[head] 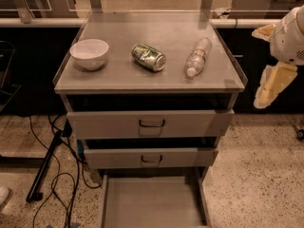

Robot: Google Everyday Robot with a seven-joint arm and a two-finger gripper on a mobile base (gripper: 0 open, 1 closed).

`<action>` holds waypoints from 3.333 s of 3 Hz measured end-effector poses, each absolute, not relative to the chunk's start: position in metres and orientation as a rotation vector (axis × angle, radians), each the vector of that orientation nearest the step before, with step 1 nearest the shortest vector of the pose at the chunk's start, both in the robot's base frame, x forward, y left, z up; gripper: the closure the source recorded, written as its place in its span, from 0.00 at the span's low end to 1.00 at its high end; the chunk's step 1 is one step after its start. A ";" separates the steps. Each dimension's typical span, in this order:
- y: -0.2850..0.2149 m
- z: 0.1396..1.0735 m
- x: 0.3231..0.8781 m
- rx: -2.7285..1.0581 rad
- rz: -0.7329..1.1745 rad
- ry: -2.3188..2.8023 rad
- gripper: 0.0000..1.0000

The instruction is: Place water bottle into bottom drawer

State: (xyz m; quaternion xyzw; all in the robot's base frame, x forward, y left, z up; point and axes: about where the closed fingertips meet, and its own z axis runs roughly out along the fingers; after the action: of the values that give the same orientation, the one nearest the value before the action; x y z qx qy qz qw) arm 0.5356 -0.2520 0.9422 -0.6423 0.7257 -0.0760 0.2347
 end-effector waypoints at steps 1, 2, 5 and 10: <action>-0.253 0.943 0.551 -1.791 -0.171 1.911 0.00; -0.252 0.942 0.553 -1.795 -0.160 1.901 0.00; -0.264 0.929 0.634 -1.918 -0.261 1.717 0.00; -0.225 0.937 0.701 -1.964 -0.270 1.469 0.00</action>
Offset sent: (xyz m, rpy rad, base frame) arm 0.0130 -0.0011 0.0002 0.0289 -0.0174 0.0519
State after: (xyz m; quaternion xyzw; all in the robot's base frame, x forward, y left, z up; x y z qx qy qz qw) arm 0.7013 -0.2253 0.9368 -0.7513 0.5617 -0.1033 0.3306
